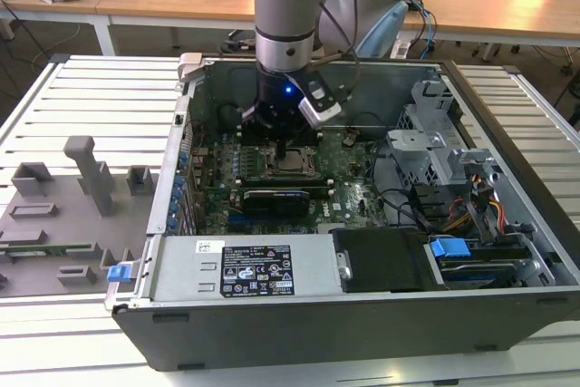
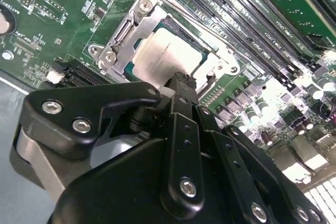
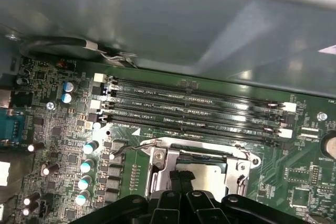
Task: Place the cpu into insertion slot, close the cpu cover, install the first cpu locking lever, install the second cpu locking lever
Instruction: 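Close the cpu cover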
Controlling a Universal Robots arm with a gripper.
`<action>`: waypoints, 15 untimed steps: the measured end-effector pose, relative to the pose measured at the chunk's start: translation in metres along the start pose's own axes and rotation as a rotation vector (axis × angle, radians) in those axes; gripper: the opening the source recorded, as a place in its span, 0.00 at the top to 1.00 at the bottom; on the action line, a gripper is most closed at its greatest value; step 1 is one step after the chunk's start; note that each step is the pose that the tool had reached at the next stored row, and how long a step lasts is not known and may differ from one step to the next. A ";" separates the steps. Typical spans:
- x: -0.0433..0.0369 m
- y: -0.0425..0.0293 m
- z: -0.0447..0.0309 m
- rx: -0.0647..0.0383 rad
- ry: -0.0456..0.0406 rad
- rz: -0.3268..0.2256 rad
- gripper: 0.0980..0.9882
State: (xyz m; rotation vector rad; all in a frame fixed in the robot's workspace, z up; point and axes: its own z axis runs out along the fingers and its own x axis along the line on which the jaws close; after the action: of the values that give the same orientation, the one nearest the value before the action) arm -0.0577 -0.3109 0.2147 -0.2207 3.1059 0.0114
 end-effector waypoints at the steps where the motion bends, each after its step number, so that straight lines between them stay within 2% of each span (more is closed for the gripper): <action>1: -0.0003 0.0000 -0.0007 -0.005 -0.0011 0.000 0.99; 2: -0.0005 -0.0001 -0.0009 -0.012 -0.0027 -0.001 0.99; 4: -0.0011 -0.0001 -0.0011 -0.034 -0.0070 -0.001 0.99; 5: -0.0015 -0.0002 -0.0011 -0.052 -0.0102 -0.001 0.99; 6: -0.0026 -0.0004 -0.0011 -0.074 -0.0135 0.000 0.99; 7: -0.0041 -0.0006 -0.0011 -0.085 -0.0150 0.001 0.99; 9: -0.0087 -0.0014 -0.0006 -0.090 -0.0159 0.000 0.99; 12: -0.0147 -0.0024 0.0005 -0.092 -0.0160 0.001 0.99; 15: -0.0222 -0.0035 0.0025 -0.100 -0.0172 0.001 0.99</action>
State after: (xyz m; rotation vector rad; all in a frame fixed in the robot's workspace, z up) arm -0.0352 -0.3112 0.2128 -0.2206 3.0914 0.1677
